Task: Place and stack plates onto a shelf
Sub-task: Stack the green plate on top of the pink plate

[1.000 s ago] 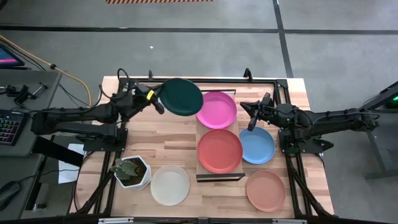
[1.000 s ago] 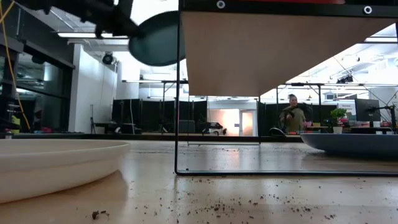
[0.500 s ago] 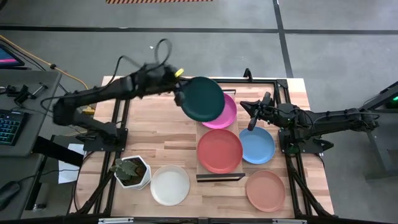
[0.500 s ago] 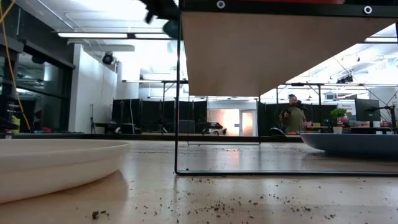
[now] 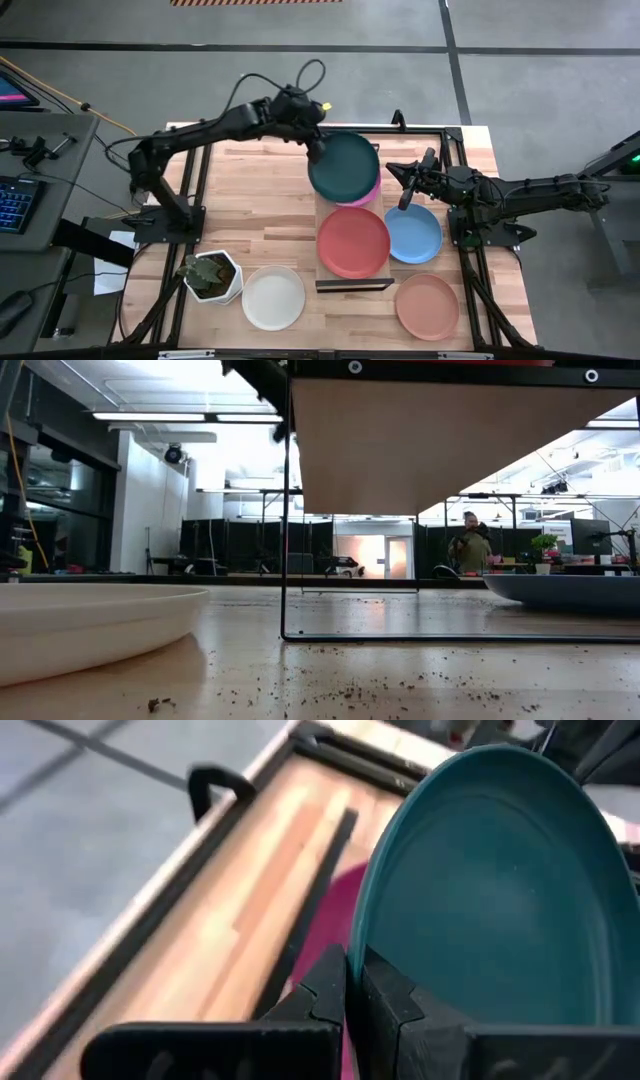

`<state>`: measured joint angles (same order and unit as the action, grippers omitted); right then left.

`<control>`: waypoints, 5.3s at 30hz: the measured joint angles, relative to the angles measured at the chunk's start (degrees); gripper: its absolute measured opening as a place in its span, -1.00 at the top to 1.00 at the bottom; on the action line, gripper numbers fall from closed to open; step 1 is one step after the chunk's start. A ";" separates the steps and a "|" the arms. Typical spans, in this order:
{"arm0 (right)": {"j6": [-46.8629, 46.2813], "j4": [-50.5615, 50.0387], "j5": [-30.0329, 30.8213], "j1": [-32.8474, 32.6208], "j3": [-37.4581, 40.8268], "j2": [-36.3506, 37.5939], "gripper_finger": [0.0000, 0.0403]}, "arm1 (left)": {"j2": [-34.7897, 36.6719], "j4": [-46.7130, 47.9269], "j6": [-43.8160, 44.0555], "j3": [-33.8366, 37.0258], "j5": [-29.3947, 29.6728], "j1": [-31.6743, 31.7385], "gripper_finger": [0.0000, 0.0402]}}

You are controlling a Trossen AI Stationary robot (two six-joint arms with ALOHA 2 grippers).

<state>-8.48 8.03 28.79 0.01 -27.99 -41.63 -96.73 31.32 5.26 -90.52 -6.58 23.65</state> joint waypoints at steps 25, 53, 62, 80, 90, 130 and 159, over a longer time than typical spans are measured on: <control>0.01 0.02 0.01 0.00 0.00 0.00 1.00 | -3.71 -1.53 -4.45 0.00 -0.88 -0.08 0.66; 0.01 0.02 -0.01 0.02 0.00 0.02 1.00 | -1.33 -0.98 -11.28 -2.29 2.21 1.21 0.28; -0.57 0.30 0.17 0.02 -0.02 -2.26 1.00 | 7.11 -5.31 -13.03 3.95 0.73 1.96 0.28; -6.47 16.70 3.98 6.83 -0.04 -17.47 1.00 | 31.29 -58.37 -7.75 53.09 -1.84 -3.18 0.28; -12.63 17.22 -3.89 14.80 -0.04 -20.84 1.00 | 42.73 -62.03 -8.41 62.81 4.39 -10.63 0.28; -9.65 21.71 -10.92 17.25 -0.04 -23.54 1.00 | 12.41 -101.12 -15.42 67.63 9.73 -7.94 0.28; -9.52 21.40 -11.13 17.20 -0.04 -23.54 1.00 | 3.67 -103.81 -9.97 64.76 2.20 -6.24 0.28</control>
<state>-18.00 29.43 17.66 17.21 -28.03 -65.17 -93.06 -72.49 -4.71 -25.76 -4.39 17.41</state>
